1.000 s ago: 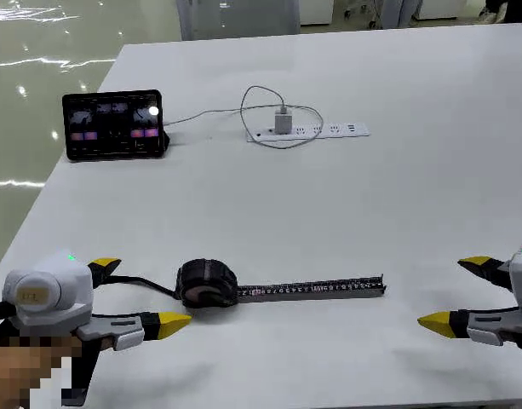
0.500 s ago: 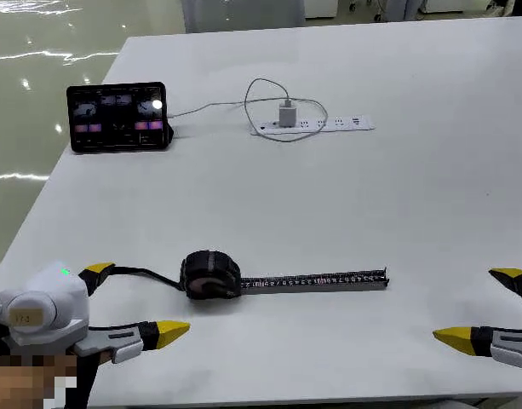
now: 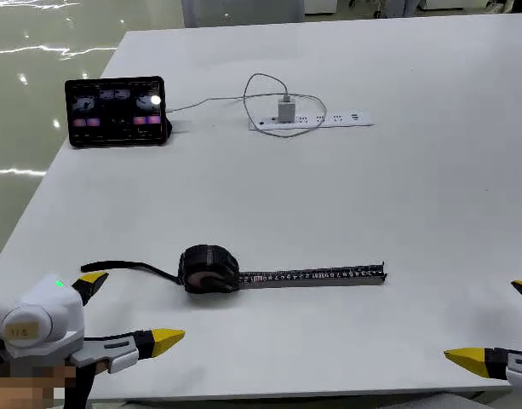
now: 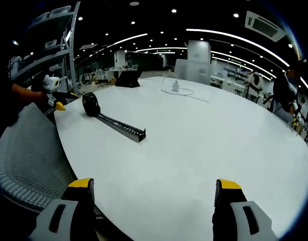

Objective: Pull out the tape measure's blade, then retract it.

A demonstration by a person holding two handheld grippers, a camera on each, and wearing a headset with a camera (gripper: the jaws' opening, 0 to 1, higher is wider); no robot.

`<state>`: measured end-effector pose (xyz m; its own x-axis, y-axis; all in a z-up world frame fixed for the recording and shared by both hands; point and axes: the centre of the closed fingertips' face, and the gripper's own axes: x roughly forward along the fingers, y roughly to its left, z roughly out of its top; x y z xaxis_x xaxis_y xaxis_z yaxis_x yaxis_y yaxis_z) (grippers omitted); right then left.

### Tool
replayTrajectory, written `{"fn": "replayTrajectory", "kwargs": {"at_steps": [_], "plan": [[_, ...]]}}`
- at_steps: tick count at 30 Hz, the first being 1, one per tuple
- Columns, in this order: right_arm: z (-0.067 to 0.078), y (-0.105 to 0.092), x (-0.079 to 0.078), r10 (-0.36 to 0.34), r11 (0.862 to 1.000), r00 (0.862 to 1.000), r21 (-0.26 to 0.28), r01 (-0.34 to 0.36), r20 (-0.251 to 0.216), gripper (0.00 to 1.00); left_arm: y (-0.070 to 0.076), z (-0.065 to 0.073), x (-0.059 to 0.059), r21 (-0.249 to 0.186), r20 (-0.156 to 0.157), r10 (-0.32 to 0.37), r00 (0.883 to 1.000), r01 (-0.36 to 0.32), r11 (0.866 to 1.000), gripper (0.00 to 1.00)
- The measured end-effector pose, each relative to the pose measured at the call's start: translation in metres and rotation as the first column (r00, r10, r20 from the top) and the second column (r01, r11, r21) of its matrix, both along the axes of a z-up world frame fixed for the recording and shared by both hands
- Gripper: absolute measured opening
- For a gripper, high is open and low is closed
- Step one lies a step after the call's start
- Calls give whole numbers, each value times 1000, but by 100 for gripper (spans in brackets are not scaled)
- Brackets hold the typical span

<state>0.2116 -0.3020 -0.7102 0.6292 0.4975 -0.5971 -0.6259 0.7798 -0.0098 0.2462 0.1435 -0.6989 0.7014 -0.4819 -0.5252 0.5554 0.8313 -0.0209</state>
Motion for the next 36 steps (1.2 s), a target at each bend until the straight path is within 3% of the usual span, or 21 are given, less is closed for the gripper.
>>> {"fn": "replayTrajectory", "kwargs": {"at_steps": [10, 13, 15, 17, 18, 22, 26, 28, 31, 34, 36], "plan": [[5, -1, 1, -29, 999, 1000, 34, 29, -9, 99, -3, 11, 13, -4, 28, 11, 1000, -11, 1000, 99], [4, 0, 2, -25, 999, 1000, 27, 25, -12, 99, -2, 8, 13, 24, 3, 23, 1000, -23, 999, 96], [8, 7, 3, -4, 999, 1000, 51, 3, 5, 99, -3, 7, 12, 29, -10, 23, 1000, -23, 999, 92], [9, 8, 3, 4, 999, 1000, 39, -5, 12, 99, -5, 8, 14, 25, -7, 25, 1000, -25, 999, 96], [7, 6, 4, 9, 1000, 1000, 16, -9, 8, 99, -7, 8, 15, 22, -6, 21, 1000, -21, 1000, 99], [6, 7, 3, 10, 1000, 1000, 21, -10, -21, 99, -14, 14, 20, 10, -7, 20, 1000, -20, 1000, 99], [6, 9, 7, 13, 1000, 999, 6, -13, -32, 99, -24, 19, 27, -4, -28, 40, 999, -40, 999, 99], [3, 5, 10, 24, 998, 999, -54, -26, -31, 99, -29, 23, 32, 1, -6, 43, 999, -43, 999, 99], [6, 10, 13, 35, 999, 999, -19, -36, -41, 99, -39, 29, 36, -18, -12, 43, 999, -43, 999, 99], [3, 10, 12, 35, 999, 995, -37, -38, -89, 99, -46, 30, 40, -9, -35, 53, 998, -53, 999, 99], [6, 12, 14, 64, 996, 996, -51, -67, -64, 99, -55, 32, 42, -7, -29, 32, 999, -32, 999, 99]]}}
